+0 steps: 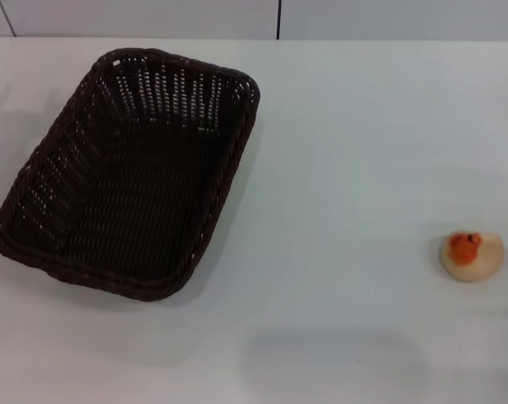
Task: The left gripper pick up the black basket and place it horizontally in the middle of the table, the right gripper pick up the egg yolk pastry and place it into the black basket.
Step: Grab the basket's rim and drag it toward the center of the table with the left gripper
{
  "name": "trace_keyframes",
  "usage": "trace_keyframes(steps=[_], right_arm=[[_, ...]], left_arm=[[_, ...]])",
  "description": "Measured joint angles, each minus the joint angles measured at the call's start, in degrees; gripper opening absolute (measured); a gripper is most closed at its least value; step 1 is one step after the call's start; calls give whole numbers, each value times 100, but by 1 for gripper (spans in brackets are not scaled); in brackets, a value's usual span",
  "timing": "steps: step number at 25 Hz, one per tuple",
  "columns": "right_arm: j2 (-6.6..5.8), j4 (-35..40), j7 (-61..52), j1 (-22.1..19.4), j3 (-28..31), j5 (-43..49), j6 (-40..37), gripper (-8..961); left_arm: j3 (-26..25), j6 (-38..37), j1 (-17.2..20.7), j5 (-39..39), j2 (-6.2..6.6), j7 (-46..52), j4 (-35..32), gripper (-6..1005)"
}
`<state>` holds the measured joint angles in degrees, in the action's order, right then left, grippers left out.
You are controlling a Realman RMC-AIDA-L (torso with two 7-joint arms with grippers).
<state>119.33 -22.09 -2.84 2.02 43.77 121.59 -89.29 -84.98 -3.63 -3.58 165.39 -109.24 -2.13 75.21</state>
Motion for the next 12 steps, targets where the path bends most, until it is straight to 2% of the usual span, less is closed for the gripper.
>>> trace_keyframes(steps=[3,4,5,6,7,9,10,11,12], right_arm=[[2,8,-1,-9,0,-1,0,774],[2,9,-2,-15,0,-2,0,774],[2,16,-11,-20,0,-2,1,774],[2,16,-11,-20,0,-2,1,774],[2,36,-38,-20,0,-2,0,774],[2,50,-56,-16,0,-2,1,774],[2,70,-69,-5,-1,12,3,774],[2,70,-69,-5,-1,12,3,774],[2,79,-71,-4,-5,17,4,774]], left_arm=[[-150,1424,-14,-3,-59,-495,894,773],[-150,1424,-14,-3,-59,-495,894,772],[-415,3140,-181,-23,-288,-1169,1851,771],[-415,3140,-181,-23,-288,-1169,1851,770],[-534,3692,-270,-25,-399,-1406,2086,769],[-867,4818,-507,-30,-697,-1962,2548,766],[-1113,5647,-748,-30,-870,-2361,2882,765],[-1113,5647,-748,-30,-870,-2361,2882,764],[-1180,5999,-855,-27,-898,-2448,3018,763]])
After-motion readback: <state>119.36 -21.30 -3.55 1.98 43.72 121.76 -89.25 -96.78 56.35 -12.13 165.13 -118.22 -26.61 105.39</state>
